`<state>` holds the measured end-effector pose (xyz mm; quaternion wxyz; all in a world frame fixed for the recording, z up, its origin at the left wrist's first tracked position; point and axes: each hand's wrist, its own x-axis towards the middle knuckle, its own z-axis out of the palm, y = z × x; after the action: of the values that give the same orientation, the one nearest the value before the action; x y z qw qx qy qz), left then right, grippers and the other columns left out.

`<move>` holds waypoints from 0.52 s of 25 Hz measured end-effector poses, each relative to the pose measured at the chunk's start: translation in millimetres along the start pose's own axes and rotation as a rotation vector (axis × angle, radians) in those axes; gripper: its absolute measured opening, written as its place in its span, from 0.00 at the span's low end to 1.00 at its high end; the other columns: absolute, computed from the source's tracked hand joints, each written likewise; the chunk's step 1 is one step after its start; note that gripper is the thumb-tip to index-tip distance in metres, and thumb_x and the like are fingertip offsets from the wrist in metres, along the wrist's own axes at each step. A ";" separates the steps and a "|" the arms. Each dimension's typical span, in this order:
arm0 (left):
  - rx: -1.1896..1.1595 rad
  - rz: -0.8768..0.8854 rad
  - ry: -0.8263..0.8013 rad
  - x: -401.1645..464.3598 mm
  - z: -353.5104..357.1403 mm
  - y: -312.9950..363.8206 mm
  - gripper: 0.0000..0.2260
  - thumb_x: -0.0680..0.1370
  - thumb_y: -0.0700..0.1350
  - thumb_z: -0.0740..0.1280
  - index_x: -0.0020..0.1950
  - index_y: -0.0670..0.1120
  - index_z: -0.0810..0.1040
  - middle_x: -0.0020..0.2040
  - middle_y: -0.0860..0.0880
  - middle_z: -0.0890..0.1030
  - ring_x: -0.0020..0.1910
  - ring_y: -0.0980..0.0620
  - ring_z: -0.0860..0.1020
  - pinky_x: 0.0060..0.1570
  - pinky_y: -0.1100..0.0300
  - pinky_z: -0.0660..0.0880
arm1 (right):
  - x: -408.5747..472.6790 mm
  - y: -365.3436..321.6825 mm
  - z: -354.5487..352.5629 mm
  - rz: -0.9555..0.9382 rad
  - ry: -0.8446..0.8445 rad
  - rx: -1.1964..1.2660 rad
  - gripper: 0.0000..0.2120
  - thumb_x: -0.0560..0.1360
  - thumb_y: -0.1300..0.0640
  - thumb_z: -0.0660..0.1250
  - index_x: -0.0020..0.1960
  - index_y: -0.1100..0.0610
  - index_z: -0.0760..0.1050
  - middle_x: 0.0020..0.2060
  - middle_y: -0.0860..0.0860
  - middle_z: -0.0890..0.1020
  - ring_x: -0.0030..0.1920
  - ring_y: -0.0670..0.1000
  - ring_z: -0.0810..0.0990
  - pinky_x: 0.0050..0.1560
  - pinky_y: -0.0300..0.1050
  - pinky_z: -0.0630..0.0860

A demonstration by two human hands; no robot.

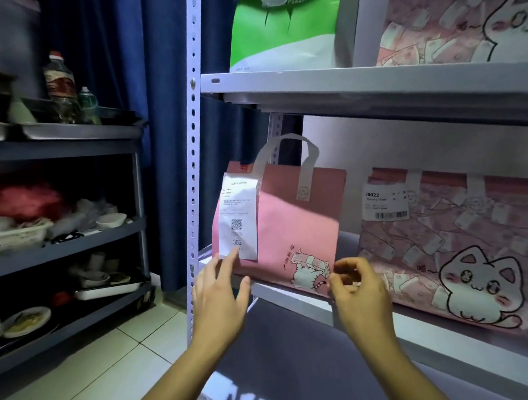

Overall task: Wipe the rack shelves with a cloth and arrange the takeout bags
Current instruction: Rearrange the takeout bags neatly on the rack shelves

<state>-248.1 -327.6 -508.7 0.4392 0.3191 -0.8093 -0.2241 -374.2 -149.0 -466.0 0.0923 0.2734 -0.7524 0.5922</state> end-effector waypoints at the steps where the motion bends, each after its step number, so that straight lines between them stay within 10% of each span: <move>1: 0.031 -0.018 -0.041 4.2 2.0 1.0 0.23 0.81 0.52 0.63 0.76 0.59 0.64 0.73 0.50 0.68 0.71 0.48 0.63 0.71 0.52 0.60 | -1.5 1.5 3.1 0.014 -0.032 0.014 0.10 0.77 0.61 0.69 0.49 0.46 0.76 0.42 0.44 0.83 0.38 0.40 0.82 0.37 0.36 0.79; 6: 0.091 -0.094 -0.137 26.9 2.7 -0.6 0.23 0.82 0.56 0.57 0.77 0.57 0.63 0.71 0.48 0.72 0.73 0.43 0.63 0.71 0.47 0.59 | -4.8 -4.3 16.3 0.078 -0.113 0.055 0.15 0.76 0.61 0.67 0.58 0.44 0.76 0.49 0.43 0.82 0.43 0.33 0.79 0.31 0.27 0.73; 13: 0.038 -0.030 -0.257 31.0 12.7 -3.3 0.22 0.83 0.56 0.56 0.77 0.59 0.61 0.53 0.54 0.81 0.72 0.42 0.67 0.71 0.44 0.61 | -9.9 -13.0 27.2 0.047 -0.105 0.136 0.12 0.77 0.62 0.65 0.50 0.45 0.78 0.38 0.49 0.83 0.39 0.50 0.82 0.43 0.49 0.83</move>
<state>-270.6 -351.0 -499.8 0.3223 0.3081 -0.8582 -0.2543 -354.2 -173.6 -467.3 0.0201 0.2921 -0.7204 0.6287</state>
